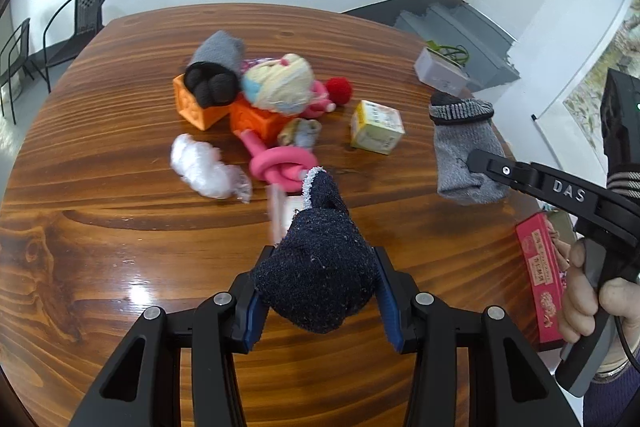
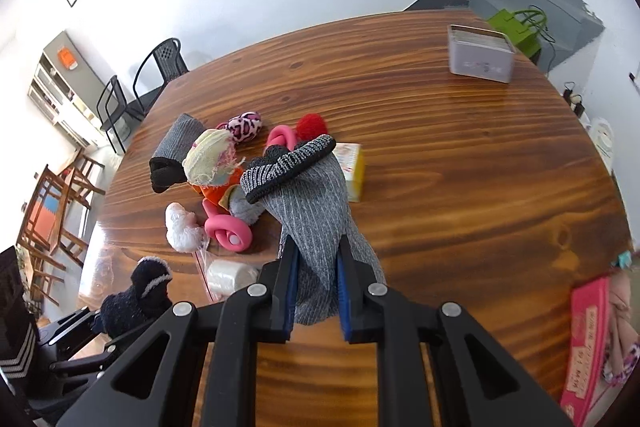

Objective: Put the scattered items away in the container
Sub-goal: 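Carry the sock and mitten into the pink-rimmed box and open both grippers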

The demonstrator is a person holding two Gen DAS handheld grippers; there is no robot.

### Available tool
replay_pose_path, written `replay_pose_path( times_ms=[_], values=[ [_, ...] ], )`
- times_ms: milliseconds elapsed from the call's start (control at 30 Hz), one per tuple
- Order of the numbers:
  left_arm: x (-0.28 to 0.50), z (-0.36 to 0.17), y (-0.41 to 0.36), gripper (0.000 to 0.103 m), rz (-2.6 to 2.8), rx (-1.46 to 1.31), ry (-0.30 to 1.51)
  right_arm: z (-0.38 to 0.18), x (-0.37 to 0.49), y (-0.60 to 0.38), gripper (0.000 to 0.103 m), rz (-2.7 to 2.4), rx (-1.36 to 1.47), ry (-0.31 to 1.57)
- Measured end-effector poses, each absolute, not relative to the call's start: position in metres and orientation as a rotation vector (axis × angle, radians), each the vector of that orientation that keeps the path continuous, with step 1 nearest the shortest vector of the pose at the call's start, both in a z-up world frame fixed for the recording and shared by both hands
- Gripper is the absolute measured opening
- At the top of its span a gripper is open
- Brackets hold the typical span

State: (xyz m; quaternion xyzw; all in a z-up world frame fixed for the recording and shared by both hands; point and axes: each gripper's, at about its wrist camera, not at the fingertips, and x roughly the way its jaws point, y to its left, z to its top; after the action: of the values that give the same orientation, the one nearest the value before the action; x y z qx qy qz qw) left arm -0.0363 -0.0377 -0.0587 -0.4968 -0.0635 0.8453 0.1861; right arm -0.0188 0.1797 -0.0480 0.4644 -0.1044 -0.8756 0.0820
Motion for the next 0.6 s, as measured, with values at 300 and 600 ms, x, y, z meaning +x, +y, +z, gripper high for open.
replay_pose_path(
  times_ms=[300,600],
  values=[
    [-0.011,-0.037,0.036,0.048,2.298,-1.317,-0.100,-0.030,0.049,0.259,0.018,-2.741,1.383,-0.391],
    [0.023,-0.019,0.138,0.048,2.151,-1.220,-0.007,-0.021,0.130,0.359,0.019,-2.915,1.430,-0.562]
  ],
)
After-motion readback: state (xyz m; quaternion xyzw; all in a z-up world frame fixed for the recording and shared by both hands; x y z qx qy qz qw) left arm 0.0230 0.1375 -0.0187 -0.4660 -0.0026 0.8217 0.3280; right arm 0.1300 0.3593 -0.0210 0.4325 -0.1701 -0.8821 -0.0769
